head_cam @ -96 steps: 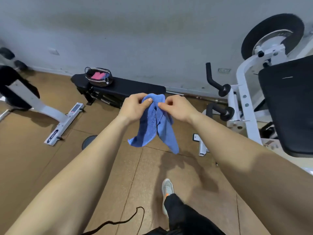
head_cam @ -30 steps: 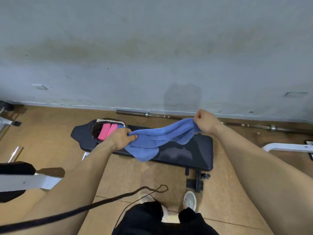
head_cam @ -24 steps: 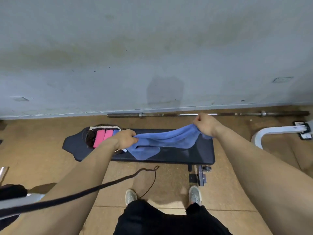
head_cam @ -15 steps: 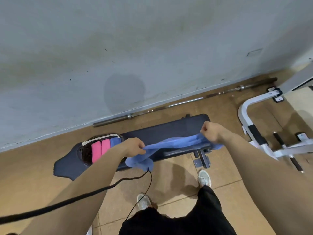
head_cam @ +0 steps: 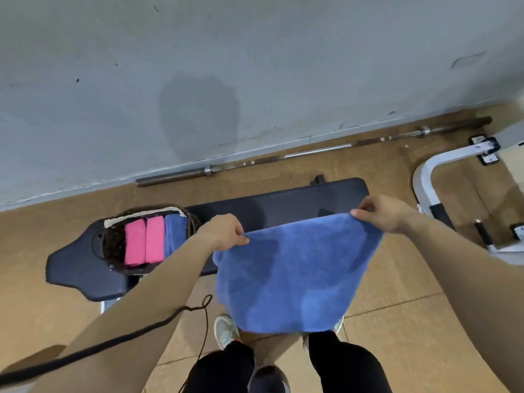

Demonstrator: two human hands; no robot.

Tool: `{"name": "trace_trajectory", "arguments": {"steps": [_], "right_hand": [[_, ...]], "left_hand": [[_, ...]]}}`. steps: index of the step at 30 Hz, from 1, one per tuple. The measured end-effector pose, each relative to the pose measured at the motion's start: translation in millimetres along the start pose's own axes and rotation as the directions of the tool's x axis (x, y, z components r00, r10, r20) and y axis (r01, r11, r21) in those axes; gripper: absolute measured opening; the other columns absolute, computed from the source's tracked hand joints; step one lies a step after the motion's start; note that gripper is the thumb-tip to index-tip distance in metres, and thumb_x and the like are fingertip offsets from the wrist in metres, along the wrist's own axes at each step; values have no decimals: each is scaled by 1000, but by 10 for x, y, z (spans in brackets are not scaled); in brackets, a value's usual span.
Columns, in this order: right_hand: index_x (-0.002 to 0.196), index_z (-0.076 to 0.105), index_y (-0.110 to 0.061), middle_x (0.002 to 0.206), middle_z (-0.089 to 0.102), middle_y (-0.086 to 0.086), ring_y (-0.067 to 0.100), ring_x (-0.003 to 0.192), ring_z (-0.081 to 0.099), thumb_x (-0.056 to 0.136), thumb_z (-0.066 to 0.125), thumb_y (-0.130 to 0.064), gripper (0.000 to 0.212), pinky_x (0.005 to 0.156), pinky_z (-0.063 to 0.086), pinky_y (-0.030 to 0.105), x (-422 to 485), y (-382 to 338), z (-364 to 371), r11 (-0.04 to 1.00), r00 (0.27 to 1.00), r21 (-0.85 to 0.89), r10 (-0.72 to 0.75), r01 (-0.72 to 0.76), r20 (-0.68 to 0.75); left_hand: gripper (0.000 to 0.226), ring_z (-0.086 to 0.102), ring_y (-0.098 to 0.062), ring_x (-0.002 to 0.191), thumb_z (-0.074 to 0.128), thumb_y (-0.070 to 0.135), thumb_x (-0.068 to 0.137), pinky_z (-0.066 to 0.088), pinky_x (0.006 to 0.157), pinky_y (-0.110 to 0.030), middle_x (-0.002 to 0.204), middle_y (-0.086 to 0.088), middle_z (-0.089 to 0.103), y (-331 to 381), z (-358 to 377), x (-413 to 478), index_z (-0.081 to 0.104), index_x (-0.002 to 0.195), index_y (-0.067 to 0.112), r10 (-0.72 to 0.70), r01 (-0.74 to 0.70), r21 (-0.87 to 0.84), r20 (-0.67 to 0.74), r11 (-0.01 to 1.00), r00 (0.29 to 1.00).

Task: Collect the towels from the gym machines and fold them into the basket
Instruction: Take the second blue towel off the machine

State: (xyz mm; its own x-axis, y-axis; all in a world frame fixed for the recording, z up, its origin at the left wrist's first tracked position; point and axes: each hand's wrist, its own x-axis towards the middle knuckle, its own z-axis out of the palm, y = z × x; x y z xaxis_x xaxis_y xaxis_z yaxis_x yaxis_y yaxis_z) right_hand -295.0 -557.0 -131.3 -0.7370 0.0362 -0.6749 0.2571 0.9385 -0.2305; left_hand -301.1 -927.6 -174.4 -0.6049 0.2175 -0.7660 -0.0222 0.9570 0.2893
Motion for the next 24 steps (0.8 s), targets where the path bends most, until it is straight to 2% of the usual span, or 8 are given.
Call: {"name": "trace_trajectory", "arguments": {"steps": [4,7,9,11,14,18,22,24], "right_hand": [[84,63,-27,91,68,4,24,82,58,95,61,-45,21,71,43,31,1241,161,430,993,996,-95,-70,64,-58],[84,61,-28,93,67,8,29,83,57,97,55,-44,22,76,50,36,2124,353,863,986,983,-164,-63,35,-172],[74,55,-29,92,66,10,34,86,60,97,55,-42,26,77,52,38,2589,464,1088,981,962,-193,-69,17,-265],[70,52,-25,91,62,8,34,87,60,96,55,-42,32,74,47,36,2973,588,1246,974,932,-227,-60,-25,-357],[84,61,-22,98,65,7,35,92,62,97,52,-44,27,73,44,36,3387,711,1364,966,866,-242,-45,-89,-498],[104,69,-19,112,66,16,38,109,60,97,52,-42,30,92,43,43,3626,743,1485,957,798,-253,-42,-140,-601],[115,67,-15,122,57,21,41,118,49,92,56,-31,31,99,35,49,3501,617,1697,958,662,-260,-119,-118,-740],[119,66,-14,123,57,20,42,118,49,90,57,-29,34,99,35,49,3345,482,1808,968,634,-246,-159,-52,-757]], "left_hand": [[24,64,-17,76,66,47,89,55,71,-36,78,5,68,-139,286,1124,69,77,27,-40,31,-50,-185,998,982],[19,64,-22,87,65,46,89,48,69,-32,90,2,70,-184,555,2004,70,89,28,-50,30,-54,-430,998,901],[21,64,-25,92,65,47,89,45,69,-31,94,1,70,-209,694,2489,69,90,27,-28,25,-13,-534,1000,845],[24,64,-26,95,63,49,89,48,73,-33,96,0,70,-231,783,2868,70,94,27,13,17,47,-571,999,821],[22,63,-24,94,61,50,88,46,72,-32,93,2,69,-268,821,3271,67,89,29,45,-11,59,-616,998,787],[29,57,-22,86,62,55,84,41,70,-31,83,7,60,-359,828,3544,56,70,31,38,-50,0,-648,999,761],[27,55,-19,84,65,60,81,49,78,-33,88,7,61,-441,888,3509,59,85,33,41,-108,-64,-650,992,759],[29,59,-19,87,67,59,80,51,82,-34,91,8,62,-479,921,3379,58,92,35,57,-147,-89,-638,985,768]]}}
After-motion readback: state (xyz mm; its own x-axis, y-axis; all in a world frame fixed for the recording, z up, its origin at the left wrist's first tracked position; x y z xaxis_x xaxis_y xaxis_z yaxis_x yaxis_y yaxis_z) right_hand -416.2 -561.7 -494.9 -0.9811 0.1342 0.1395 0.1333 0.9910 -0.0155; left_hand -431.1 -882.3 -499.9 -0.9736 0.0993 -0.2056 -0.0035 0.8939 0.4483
